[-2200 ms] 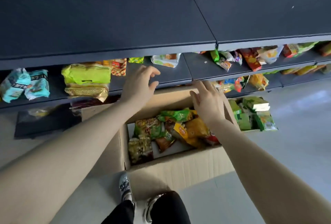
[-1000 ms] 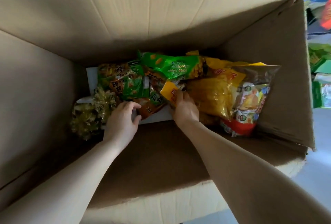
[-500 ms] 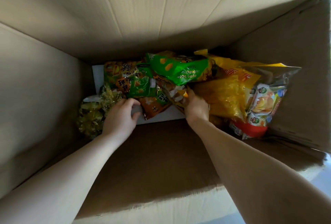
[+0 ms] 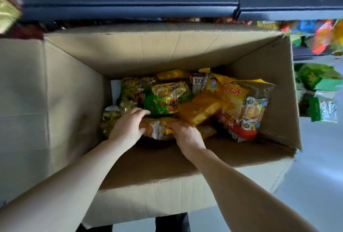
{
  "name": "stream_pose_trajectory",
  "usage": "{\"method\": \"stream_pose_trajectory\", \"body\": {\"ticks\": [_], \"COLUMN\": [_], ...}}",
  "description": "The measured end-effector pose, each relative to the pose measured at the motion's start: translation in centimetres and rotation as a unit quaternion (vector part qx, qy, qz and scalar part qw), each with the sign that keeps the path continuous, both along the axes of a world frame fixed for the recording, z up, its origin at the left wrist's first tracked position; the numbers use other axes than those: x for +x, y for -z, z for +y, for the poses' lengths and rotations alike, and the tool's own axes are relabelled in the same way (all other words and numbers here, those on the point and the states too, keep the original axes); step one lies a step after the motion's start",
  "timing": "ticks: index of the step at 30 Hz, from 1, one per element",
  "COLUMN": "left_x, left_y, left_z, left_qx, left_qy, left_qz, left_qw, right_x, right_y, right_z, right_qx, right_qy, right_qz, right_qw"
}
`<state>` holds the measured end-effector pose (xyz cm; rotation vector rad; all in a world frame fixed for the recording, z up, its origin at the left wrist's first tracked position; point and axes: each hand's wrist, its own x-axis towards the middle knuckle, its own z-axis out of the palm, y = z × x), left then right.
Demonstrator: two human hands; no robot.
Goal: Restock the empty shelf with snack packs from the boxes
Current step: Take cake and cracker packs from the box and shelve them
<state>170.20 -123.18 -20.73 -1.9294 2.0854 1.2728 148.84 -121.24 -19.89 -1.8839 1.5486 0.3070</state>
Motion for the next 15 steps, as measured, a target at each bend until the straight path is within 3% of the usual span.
{"method": "stream_pose_trajectory", "body": {"ticks": [5,9,15], "left_x": [0.2,1.4,2.6], "left_y": [-3.3,-5.7,-7.0], "left_z": [-0.7,-1.7,-2.8], "left_qx": [0.042,-0.056,-0.144], "left_qy": [0.066,0.042,0.048], "left_qz": [0.013,0.018,0.013], "left_qw": [0.997,0.997,0.988], "right_x": [2.5,3.7,3.9], "right_y": [-4.5,-6.8,-8.2], "right_z": [-1.1,-1.7,-2.9], "right_qx": [-0.048,-0.093,-0.064], "right_qy": [0.036,0.080,0.193], "right_qz": [-0.086,-0.133,-0.165], "right_qw": [0.994,0.984,0.965]}}
